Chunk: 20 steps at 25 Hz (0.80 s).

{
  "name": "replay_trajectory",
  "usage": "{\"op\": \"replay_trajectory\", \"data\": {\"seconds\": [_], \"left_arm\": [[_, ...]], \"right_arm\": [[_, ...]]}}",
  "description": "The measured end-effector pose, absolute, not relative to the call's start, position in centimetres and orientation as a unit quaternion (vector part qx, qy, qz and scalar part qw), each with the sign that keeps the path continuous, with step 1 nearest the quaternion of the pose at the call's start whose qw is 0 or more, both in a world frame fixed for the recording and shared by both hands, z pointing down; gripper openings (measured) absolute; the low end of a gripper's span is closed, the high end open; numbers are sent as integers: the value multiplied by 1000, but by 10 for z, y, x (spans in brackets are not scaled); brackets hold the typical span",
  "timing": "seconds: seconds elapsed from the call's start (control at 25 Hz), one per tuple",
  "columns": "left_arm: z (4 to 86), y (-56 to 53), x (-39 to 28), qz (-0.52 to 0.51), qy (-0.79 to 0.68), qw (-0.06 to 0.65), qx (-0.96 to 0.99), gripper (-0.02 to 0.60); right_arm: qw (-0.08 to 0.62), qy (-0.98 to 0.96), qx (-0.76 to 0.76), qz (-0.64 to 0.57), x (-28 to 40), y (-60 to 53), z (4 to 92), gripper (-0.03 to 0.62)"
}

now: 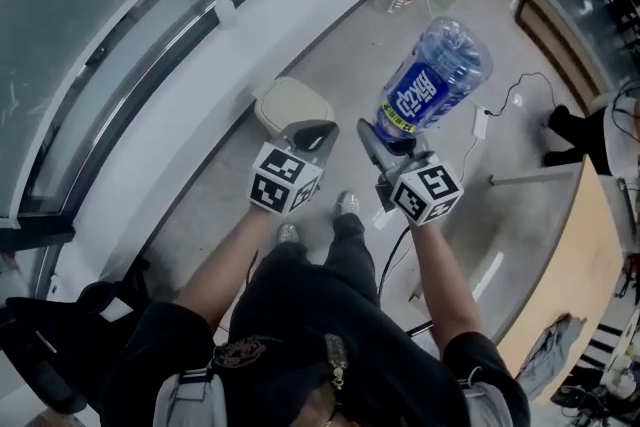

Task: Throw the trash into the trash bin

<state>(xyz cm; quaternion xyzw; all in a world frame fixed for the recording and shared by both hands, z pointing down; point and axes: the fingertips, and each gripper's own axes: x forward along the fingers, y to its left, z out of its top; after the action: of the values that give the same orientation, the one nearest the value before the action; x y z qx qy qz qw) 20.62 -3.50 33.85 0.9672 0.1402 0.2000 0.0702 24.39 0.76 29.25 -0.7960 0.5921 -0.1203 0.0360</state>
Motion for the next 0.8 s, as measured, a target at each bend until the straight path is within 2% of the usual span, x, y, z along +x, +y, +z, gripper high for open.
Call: {"op": "replay_trajectory", "data": {"seconds": [0.44, 0.8], "left_arm": [[513, -50, 287, 288, 26, 108, 951, 3], [694, -81, 297, 356, -63, 177, 915, 3]], "right_arm": [[-2, 668, -719, -189, 345, -5, 448, 175], [-28, 690, -679, -249, 354, -29, 594, 175]]}}
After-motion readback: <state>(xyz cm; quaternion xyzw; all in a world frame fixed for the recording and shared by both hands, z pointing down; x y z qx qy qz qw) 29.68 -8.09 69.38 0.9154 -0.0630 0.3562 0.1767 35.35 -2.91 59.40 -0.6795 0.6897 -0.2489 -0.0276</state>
